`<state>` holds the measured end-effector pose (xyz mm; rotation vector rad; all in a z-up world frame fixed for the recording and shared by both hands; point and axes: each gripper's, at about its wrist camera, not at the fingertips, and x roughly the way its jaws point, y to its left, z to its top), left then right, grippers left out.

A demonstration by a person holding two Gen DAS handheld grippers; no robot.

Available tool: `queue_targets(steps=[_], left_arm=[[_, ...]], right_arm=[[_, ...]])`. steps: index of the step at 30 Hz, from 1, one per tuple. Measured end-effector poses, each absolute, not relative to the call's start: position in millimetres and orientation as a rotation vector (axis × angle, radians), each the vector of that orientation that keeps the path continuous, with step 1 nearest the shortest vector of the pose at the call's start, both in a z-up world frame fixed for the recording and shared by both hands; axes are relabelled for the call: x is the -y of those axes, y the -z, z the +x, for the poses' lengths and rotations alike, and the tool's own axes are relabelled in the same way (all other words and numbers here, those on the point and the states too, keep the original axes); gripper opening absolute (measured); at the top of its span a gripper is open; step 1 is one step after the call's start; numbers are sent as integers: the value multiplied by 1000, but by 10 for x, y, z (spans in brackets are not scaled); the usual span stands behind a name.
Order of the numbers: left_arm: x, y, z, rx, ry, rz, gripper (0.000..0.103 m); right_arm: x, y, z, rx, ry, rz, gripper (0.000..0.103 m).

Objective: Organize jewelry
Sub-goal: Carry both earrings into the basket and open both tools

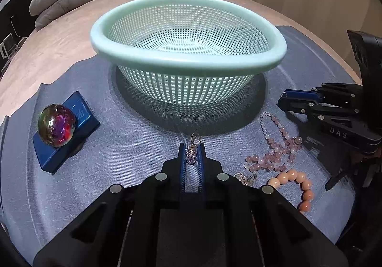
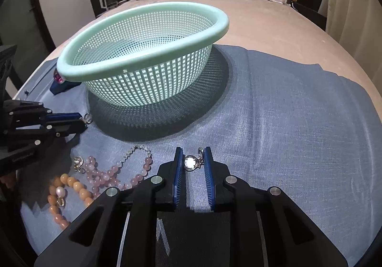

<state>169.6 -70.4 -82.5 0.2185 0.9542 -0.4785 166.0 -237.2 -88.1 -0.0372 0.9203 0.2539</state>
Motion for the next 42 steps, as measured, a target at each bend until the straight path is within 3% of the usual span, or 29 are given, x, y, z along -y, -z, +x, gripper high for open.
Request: queue_targets(steps=[21,34,42], left_arm=[[743,108,1151,-812,420,310,10],[646,-355,1449,-755,368,325,10],[658,-353,1782,-765,364,329,11]], right_arm=[[2531,48,1069,-764,-237,-59,17],[2453,-475,1169,-652,-261,-108,17],[2300,-553,1423,-633,-288,-138,17]])
